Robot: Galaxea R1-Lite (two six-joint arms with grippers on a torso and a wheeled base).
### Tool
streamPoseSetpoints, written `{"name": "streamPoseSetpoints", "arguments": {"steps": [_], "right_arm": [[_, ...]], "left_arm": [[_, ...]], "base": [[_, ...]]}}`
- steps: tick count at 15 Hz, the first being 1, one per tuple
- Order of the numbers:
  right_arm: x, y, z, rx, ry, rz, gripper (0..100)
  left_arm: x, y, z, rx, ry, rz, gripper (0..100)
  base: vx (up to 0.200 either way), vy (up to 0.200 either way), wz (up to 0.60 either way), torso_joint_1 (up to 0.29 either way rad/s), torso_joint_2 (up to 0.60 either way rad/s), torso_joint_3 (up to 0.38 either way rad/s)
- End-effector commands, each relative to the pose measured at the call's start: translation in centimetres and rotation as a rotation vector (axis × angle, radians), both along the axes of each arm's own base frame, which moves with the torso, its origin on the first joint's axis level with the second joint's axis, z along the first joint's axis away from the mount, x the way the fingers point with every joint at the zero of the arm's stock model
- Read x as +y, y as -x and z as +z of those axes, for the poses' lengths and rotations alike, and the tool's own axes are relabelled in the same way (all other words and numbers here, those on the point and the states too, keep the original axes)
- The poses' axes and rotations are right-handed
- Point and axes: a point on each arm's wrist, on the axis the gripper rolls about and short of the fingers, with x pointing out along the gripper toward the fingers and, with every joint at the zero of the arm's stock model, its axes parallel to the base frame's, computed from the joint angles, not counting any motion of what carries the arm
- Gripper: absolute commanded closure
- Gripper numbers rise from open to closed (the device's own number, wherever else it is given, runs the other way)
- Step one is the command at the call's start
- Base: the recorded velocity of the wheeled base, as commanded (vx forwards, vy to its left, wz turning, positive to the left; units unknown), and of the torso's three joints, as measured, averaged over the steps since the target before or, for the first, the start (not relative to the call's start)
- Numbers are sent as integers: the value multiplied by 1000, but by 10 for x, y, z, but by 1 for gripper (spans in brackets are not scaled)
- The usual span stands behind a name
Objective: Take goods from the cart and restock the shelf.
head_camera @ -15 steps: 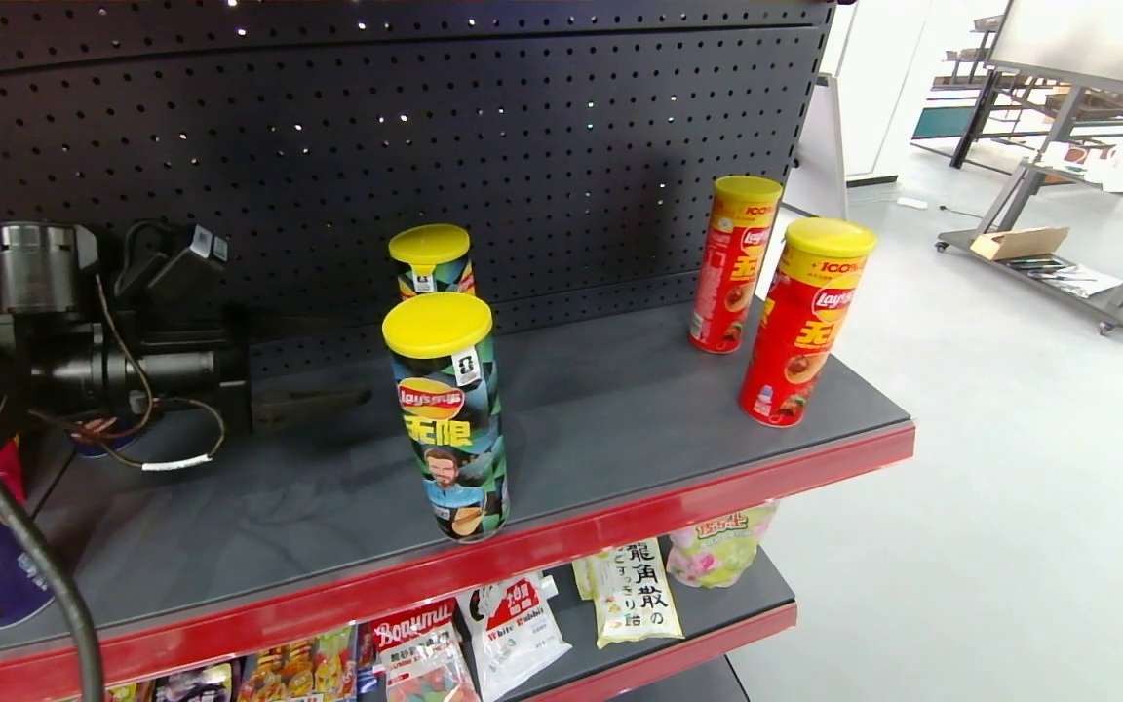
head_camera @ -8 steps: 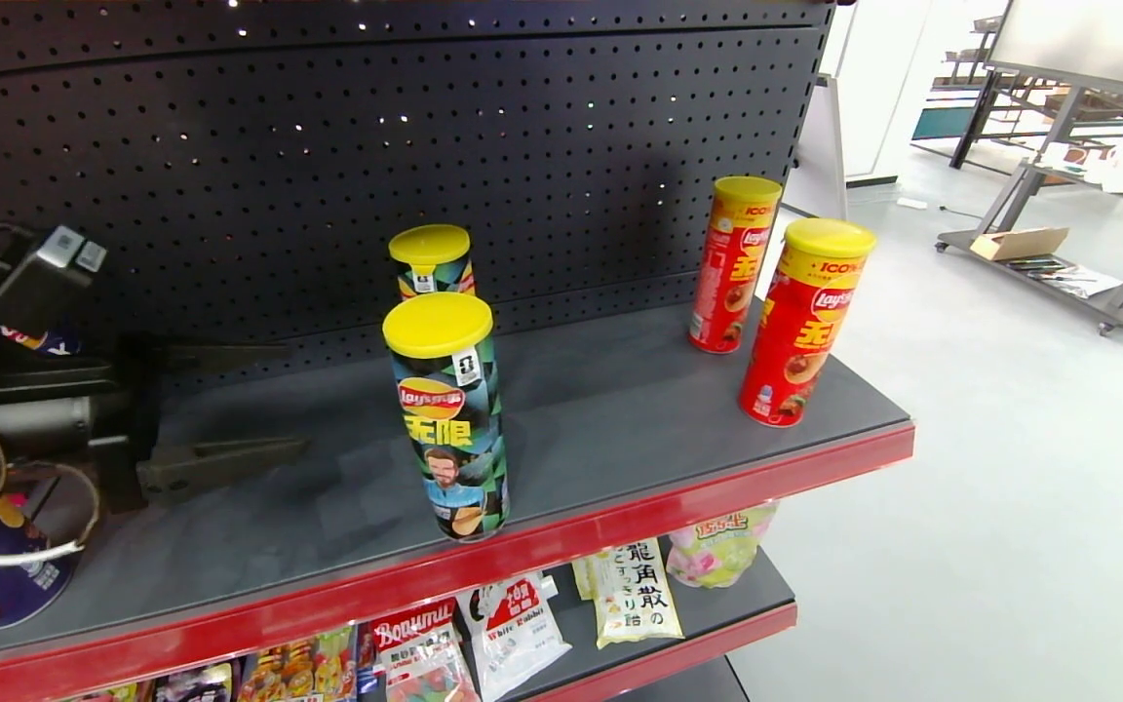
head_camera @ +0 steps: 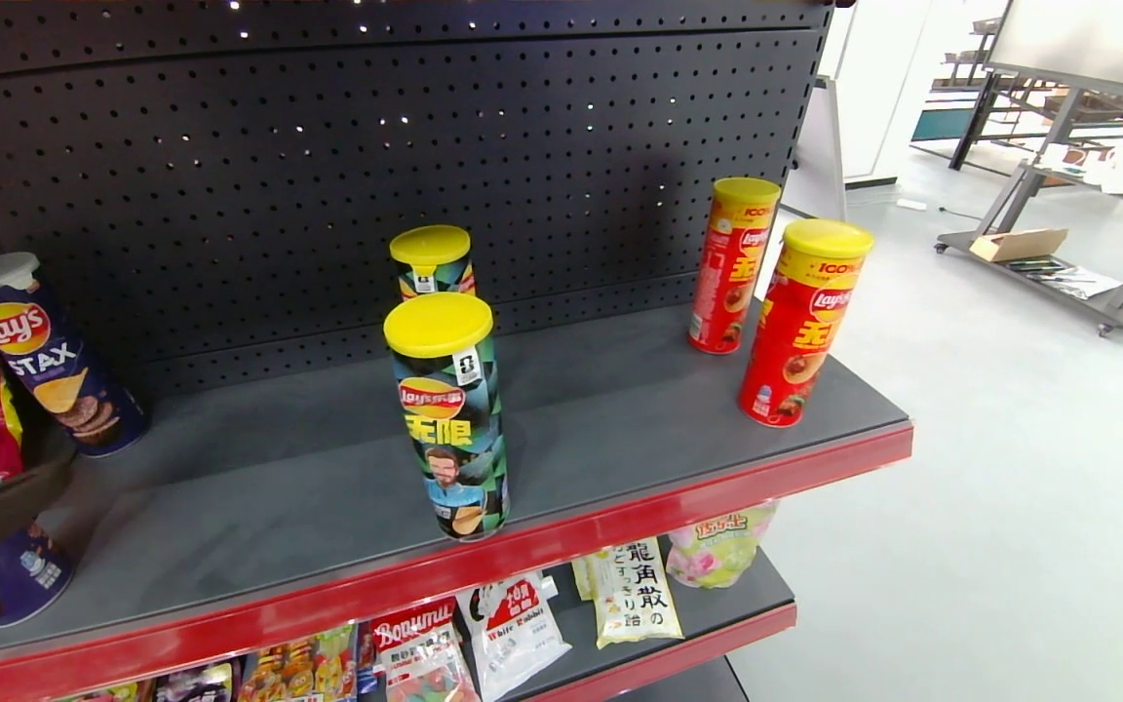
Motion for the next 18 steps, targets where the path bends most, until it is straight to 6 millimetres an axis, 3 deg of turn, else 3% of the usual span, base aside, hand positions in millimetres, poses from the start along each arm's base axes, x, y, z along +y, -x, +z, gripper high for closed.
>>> {"name": "streamPoseSetpoints", "arguments": {"steps": [1, 4, 9, 12, 15, 18], "right_arm": [[0, 0, 0, 1, 0, -1, 0], [0, 0, 0, -1, 0, 0, 0], [0, 0, 0, -1, 0, 0, 0], [0, 0, 0, -1, 0, 0, 0], [0, 0, 0, 1, 0, -1, 0], [0, 0, 0, -1, 0, 0, 0]], "left_arm": [[2, 63, -2, -110, 131, 270, 0], [4, 71, -6, -122, 220, 380, 0], [3, 84, -49, -109, 153, 376, 0], [3, 85, -53, -114, 145, 384, 0], [3, 92, -83, -116, 74, 377, 0], [4, 96, -76, -163, 17, 457, 0]], "base": [[0, 0, 0, 0, 0, 0], [0, 0, 0, 0, 0, 0], [0, 0, 0, 0, 0, 0], [0, 0, 0, 0, 0, 0], [0, 0, 0, 0, 0, 0], [0, 0, 0, 0, 0, 0]]}}
